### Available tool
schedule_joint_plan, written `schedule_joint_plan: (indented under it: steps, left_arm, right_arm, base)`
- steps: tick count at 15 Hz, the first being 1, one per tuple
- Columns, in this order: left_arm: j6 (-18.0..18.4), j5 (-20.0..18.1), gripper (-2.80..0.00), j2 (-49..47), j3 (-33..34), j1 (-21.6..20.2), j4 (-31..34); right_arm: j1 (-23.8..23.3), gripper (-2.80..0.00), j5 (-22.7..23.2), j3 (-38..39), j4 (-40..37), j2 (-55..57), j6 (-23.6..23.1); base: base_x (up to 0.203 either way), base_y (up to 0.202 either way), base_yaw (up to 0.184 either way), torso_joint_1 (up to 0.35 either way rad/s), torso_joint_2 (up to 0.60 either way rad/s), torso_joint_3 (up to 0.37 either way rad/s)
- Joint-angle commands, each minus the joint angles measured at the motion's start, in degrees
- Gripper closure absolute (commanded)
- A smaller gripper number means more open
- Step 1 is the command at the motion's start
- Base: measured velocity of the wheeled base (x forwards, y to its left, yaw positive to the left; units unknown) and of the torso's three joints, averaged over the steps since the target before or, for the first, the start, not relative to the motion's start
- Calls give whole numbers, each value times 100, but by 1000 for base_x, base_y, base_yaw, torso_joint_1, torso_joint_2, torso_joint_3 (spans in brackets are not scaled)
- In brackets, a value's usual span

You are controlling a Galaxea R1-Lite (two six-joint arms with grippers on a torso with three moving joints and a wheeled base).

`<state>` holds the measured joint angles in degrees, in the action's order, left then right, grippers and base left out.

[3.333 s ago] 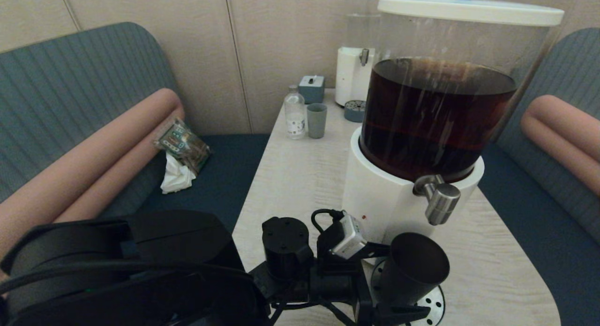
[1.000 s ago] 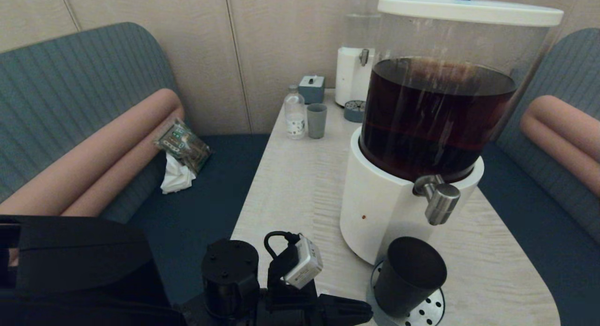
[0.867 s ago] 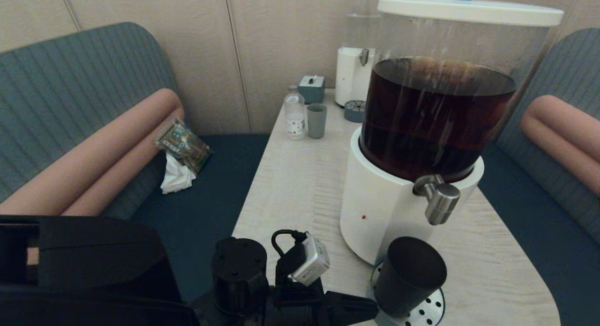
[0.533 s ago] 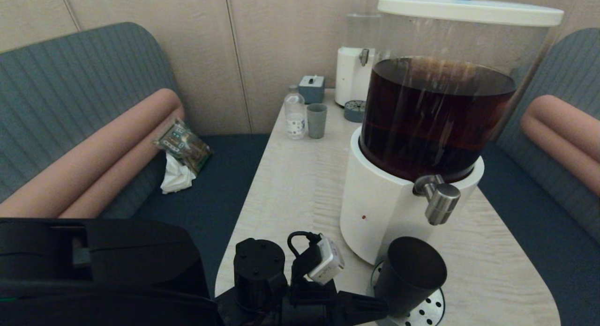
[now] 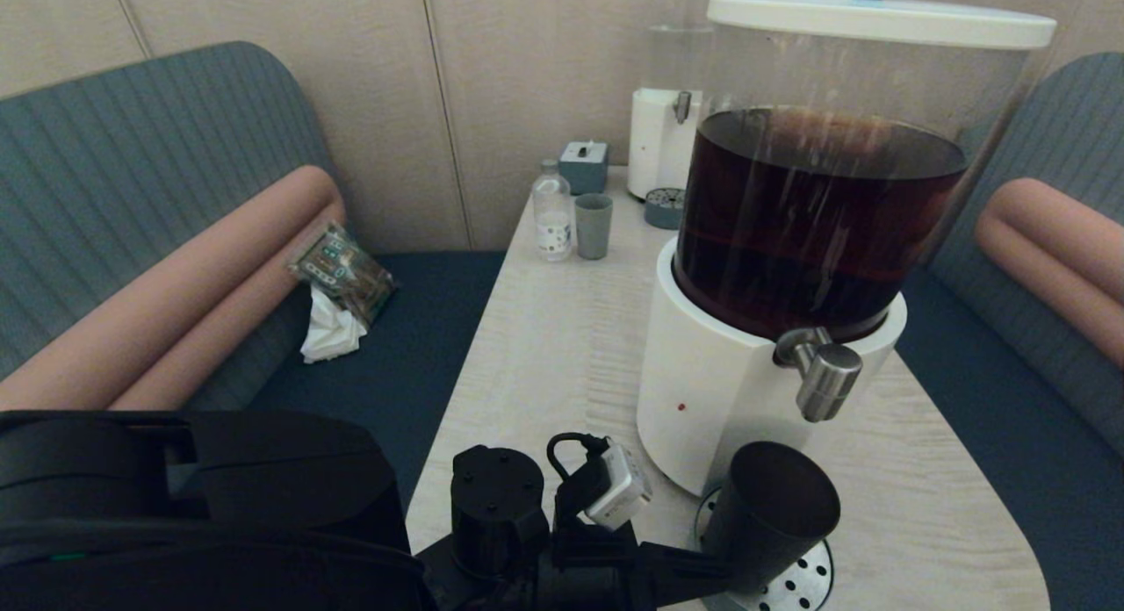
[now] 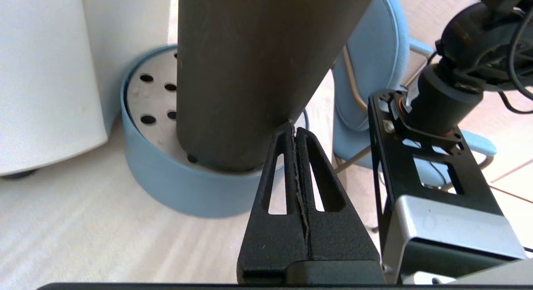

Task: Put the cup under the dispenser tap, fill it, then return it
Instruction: Turn on the faucet

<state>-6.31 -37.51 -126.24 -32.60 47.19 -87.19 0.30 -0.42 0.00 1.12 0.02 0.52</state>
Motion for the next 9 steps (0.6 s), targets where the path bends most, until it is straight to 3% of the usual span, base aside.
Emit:
schedule_joint_plan:
  steps: [1, 9]
  left_arm:
    - [-11, -20, 0, -68, -89, 1, -48]
    - [-20, -20, 0, -261, -364, 7, -48]
  right_arm:
    - [5, 0, -2, 35, 2, -29, 0]
    - [5, 0, -2, 35, 2, -29, 0]
  base:
    - [0, 0, 0, 0, 0, 0]
    - [0, 0, 0, 0, 0, 0]
